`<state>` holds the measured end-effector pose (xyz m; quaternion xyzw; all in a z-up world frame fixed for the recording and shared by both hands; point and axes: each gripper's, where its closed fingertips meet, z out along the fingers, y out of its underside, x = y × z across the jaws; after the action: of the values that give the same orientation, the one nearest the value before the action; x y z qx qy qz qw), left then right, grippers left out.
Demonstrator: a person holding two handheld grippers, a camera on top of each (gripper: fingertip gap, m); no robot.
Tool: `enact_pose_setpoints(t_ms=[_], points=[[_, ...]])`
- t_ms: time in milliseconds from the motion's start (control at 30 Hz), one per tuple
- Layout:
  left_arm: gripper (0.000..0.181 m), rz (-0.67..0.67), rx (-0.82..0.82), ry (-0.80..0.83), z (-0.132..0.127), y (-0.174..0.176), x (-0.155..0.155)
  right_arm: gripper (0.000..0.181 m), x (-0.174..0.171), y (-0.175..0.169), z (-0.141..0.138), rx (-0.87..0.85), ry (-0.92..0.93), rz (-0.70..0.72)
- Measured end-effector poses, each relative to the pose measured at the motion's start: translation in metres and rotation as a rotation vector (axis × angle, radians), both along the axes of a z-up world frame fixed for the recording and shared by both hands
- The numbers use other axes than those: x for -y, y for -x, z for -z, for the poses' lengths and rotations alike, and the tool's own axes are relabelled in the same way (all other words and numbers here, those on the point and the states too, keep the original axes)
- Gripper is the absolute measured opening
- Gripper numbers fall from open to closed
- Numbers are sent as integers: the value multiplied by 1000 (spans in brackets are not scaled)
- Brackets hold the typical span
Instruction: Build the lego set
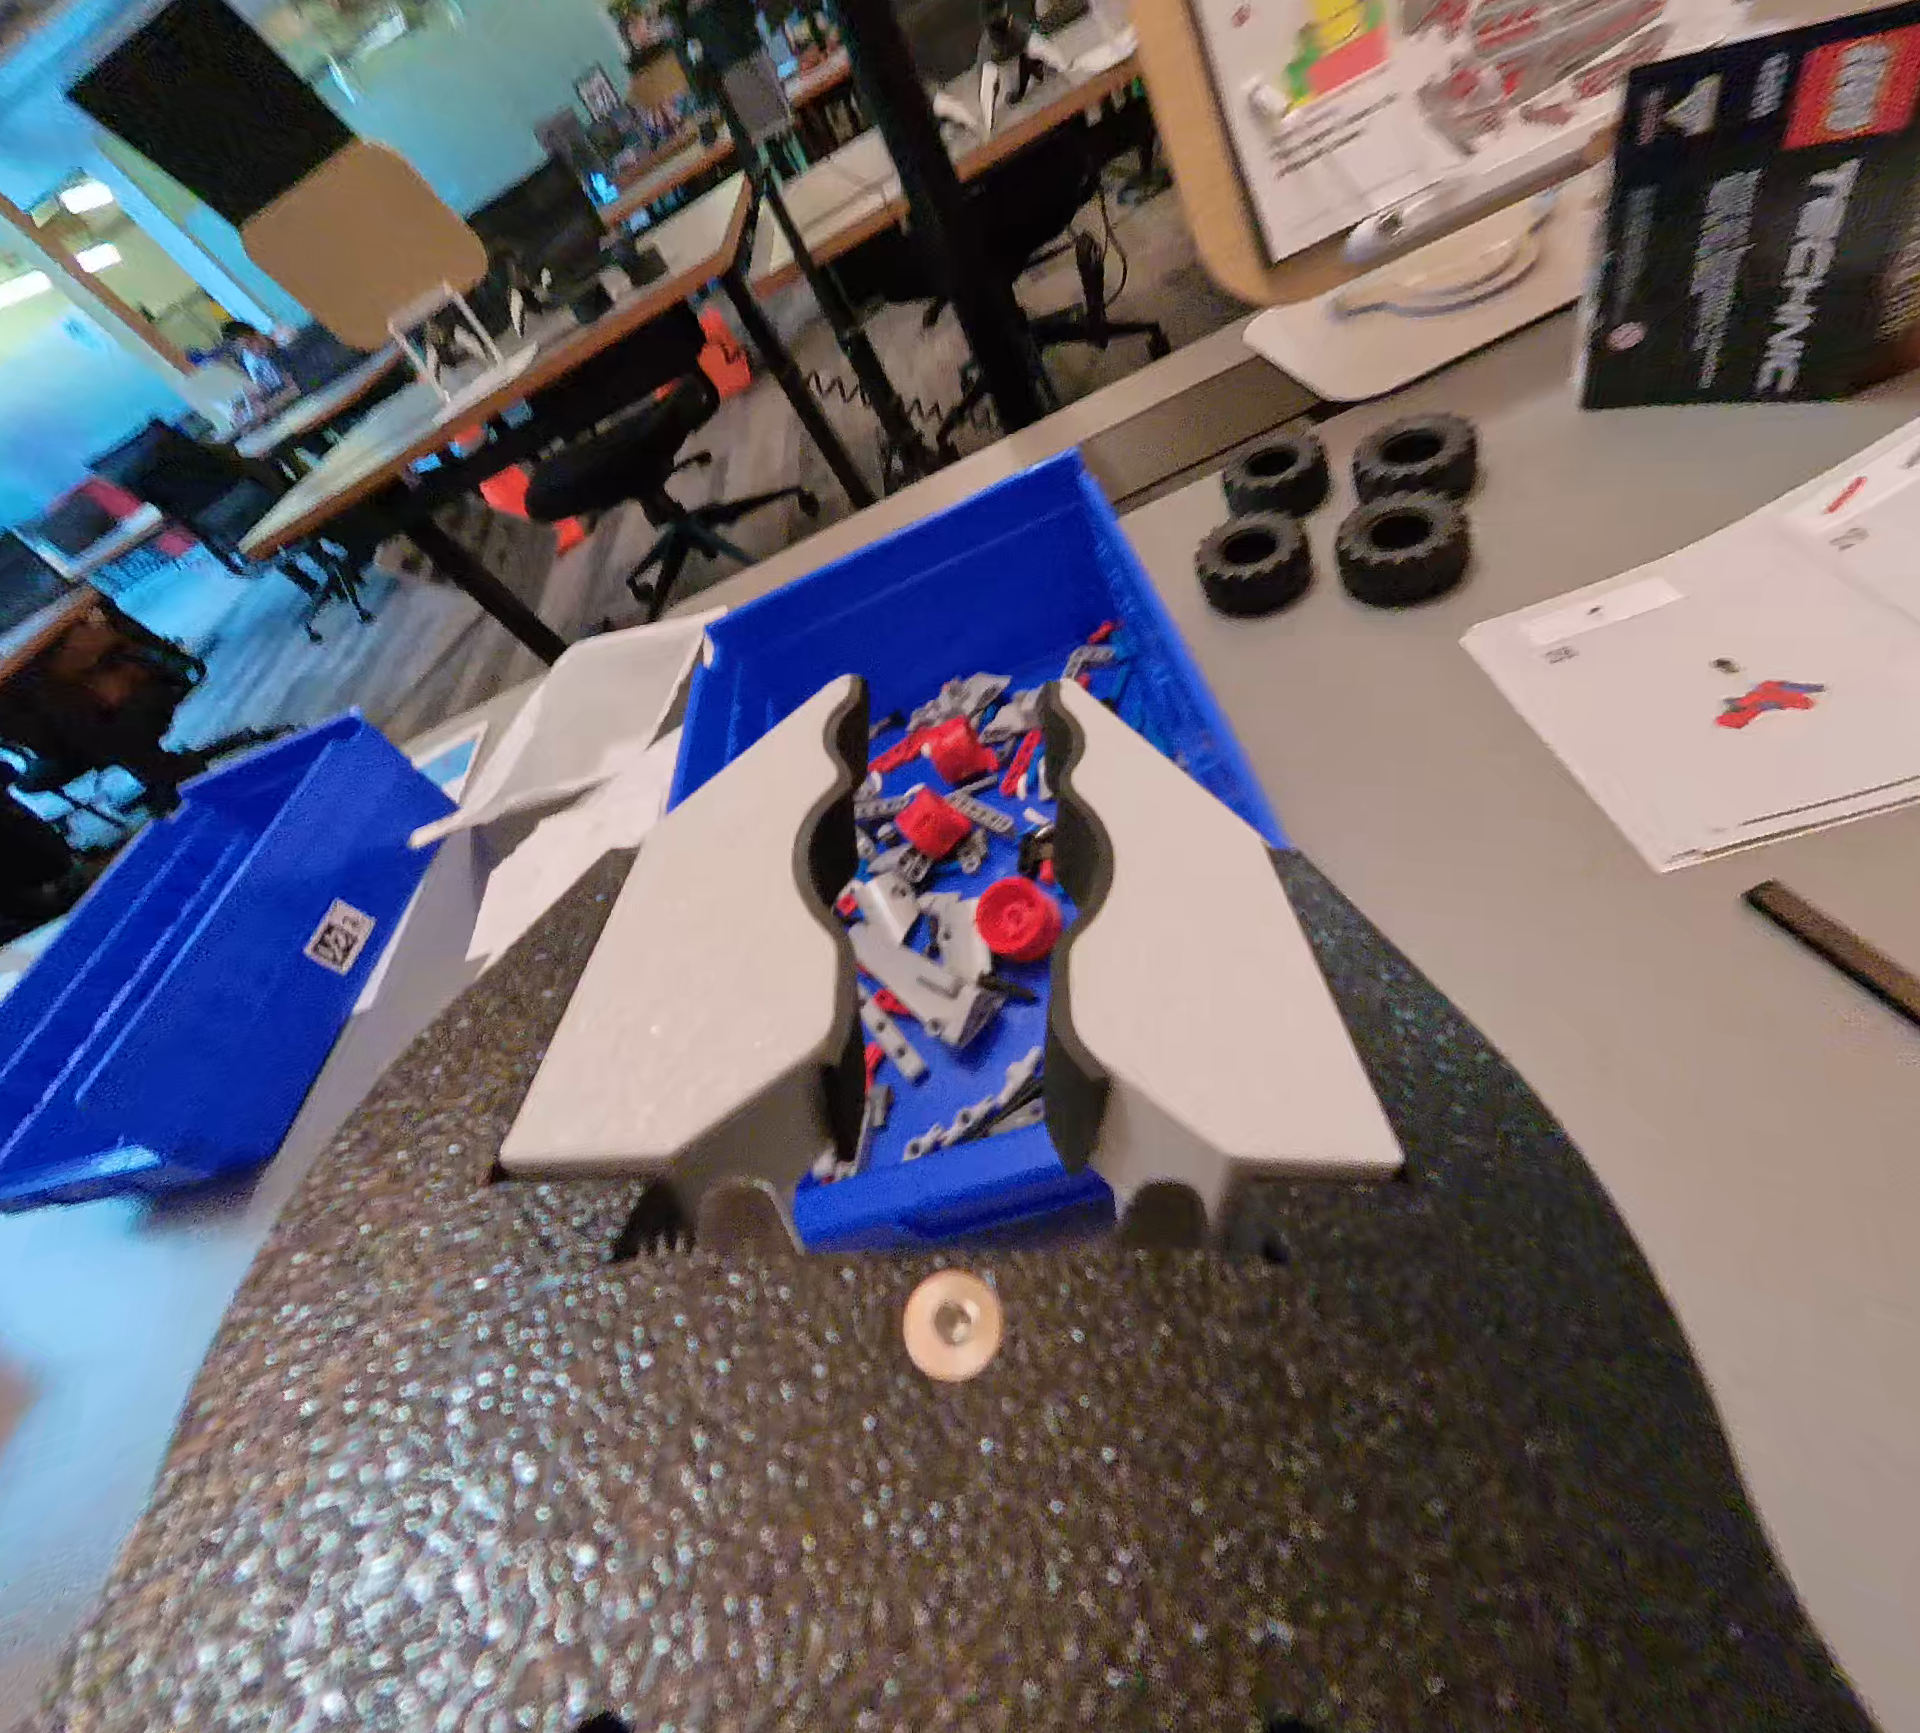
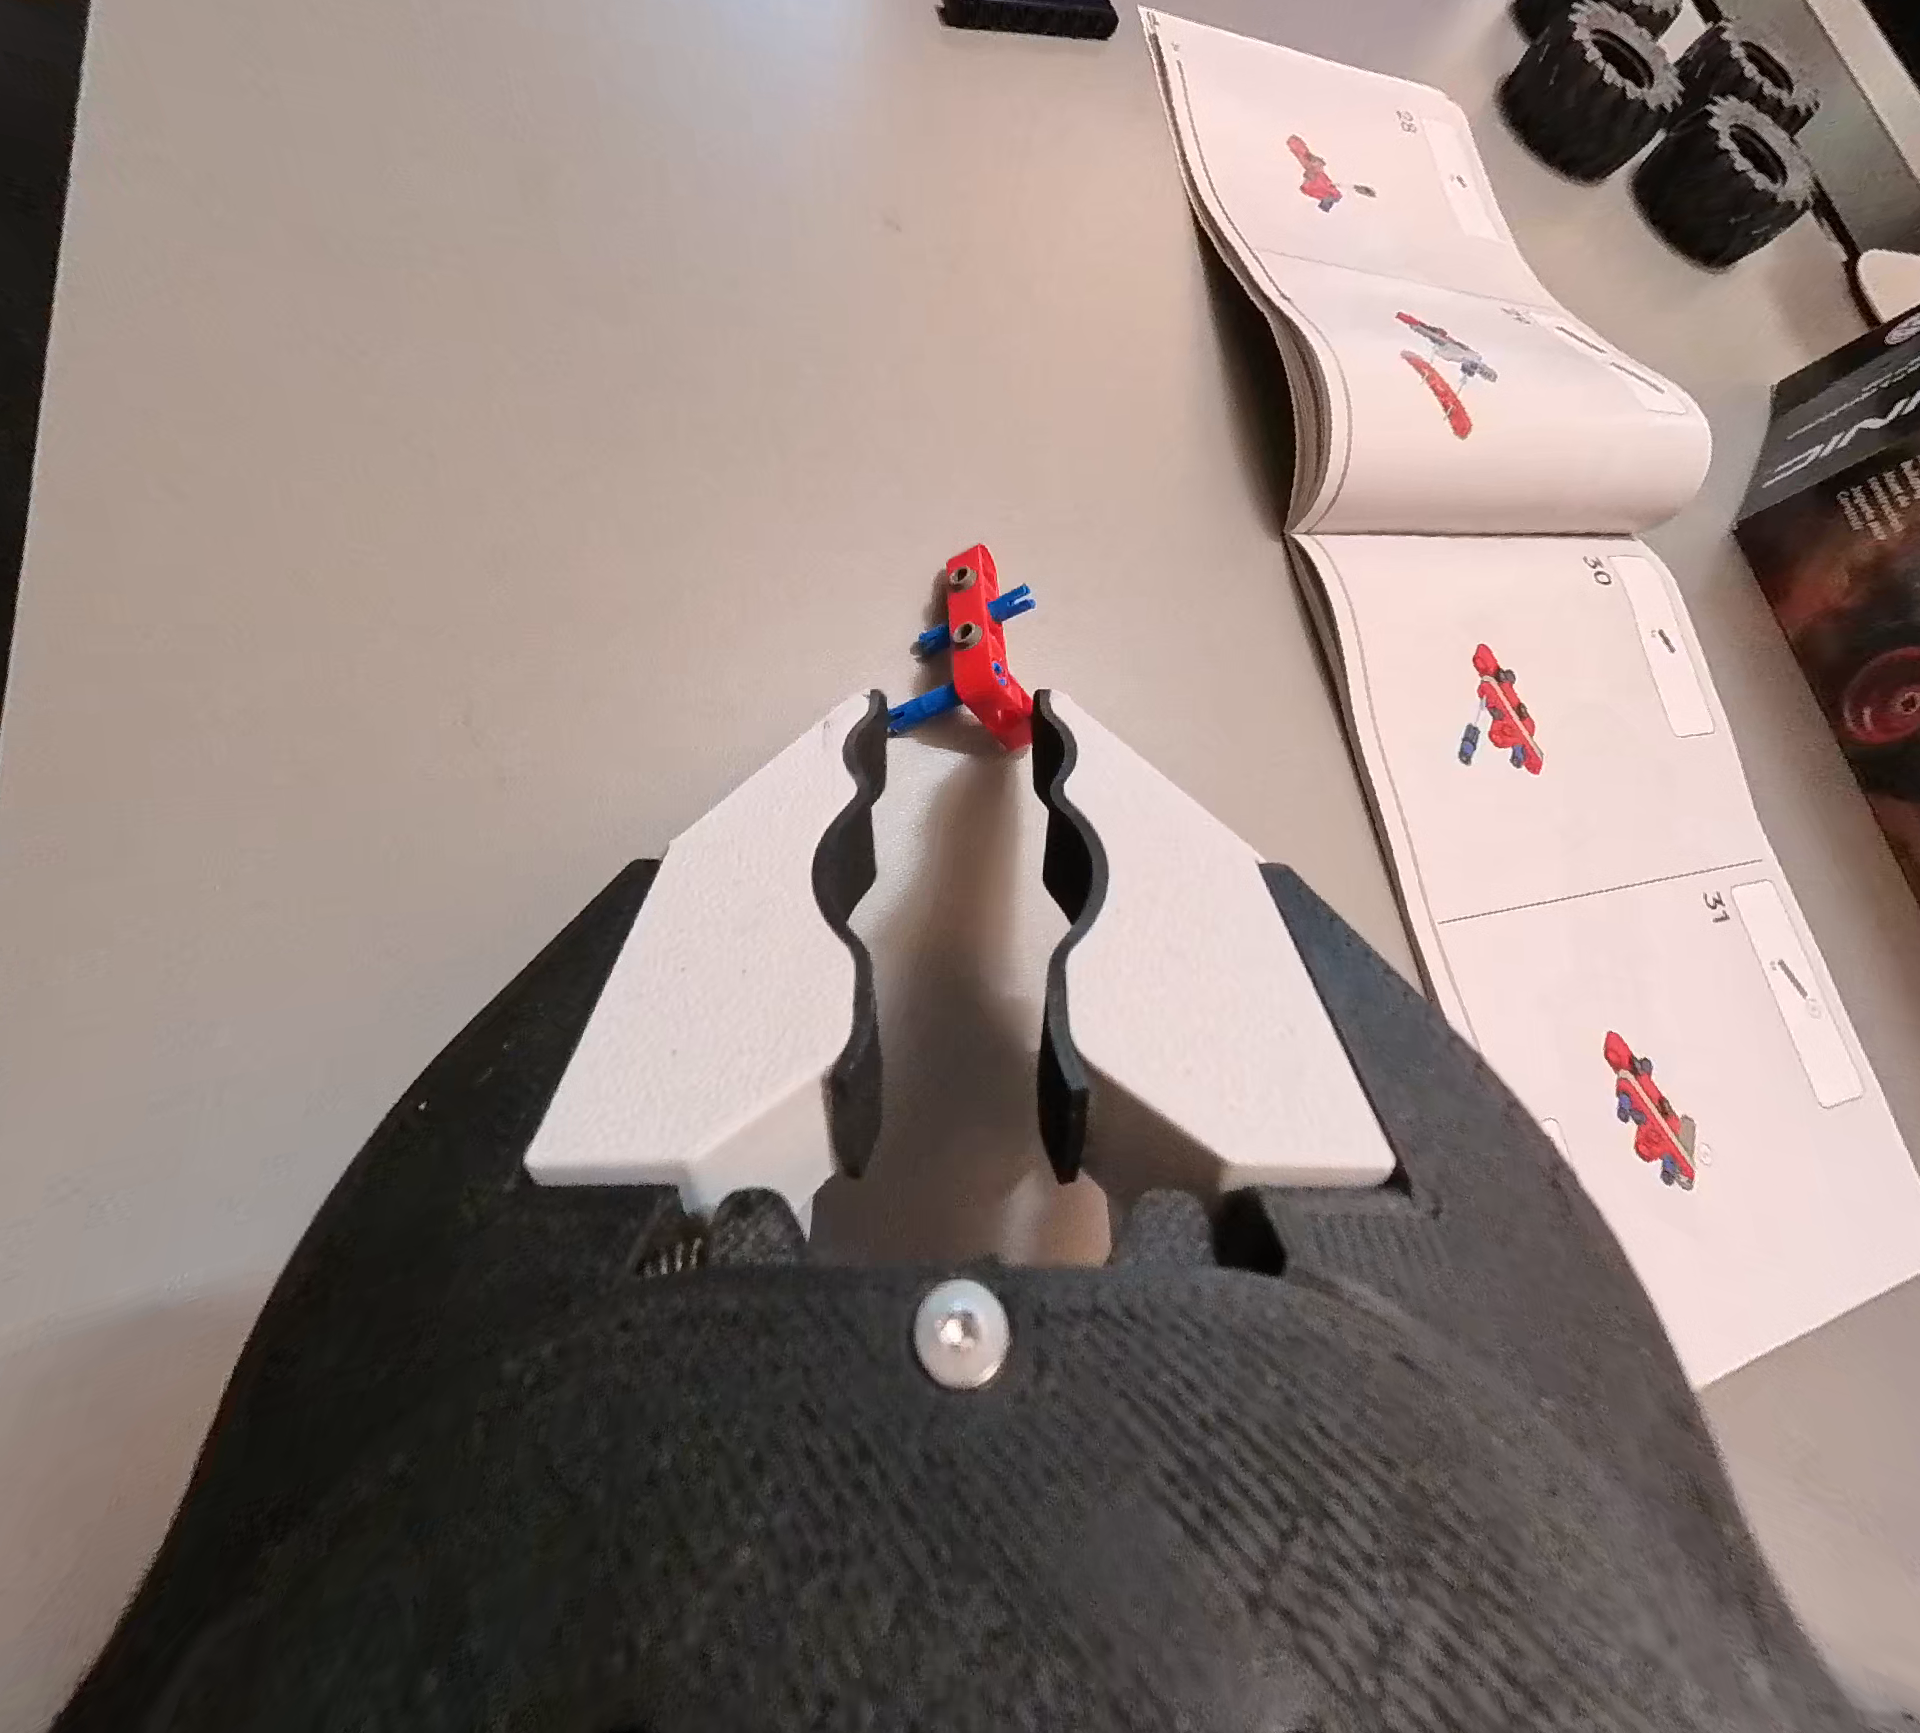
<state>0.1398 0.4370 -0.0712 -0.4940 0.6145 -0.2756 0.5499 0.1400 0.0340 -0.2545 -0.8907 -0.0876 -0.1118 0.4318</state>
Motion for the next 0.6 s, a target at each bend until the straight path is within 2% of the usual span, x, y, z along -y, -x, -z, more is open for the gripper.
enact_pose_setpoints(t_ms=[33,167,300,467,600], points=[[30,0,-26,22,4,-1,-12,26,0,0,0,-7,1,0],[28,105,-261,115,40,-9,-40,28,0,-1,2,-68,20,7],[25,180,-374,71,60,-23,-61,27,0,-2,3,-110,25,8],[25,347,-691,30,105,-22,-57,28,0,-2,3,-126,27,9],[21,573,-883,63,134,-13,-26,21,0,1,5,-182,44,-13]])
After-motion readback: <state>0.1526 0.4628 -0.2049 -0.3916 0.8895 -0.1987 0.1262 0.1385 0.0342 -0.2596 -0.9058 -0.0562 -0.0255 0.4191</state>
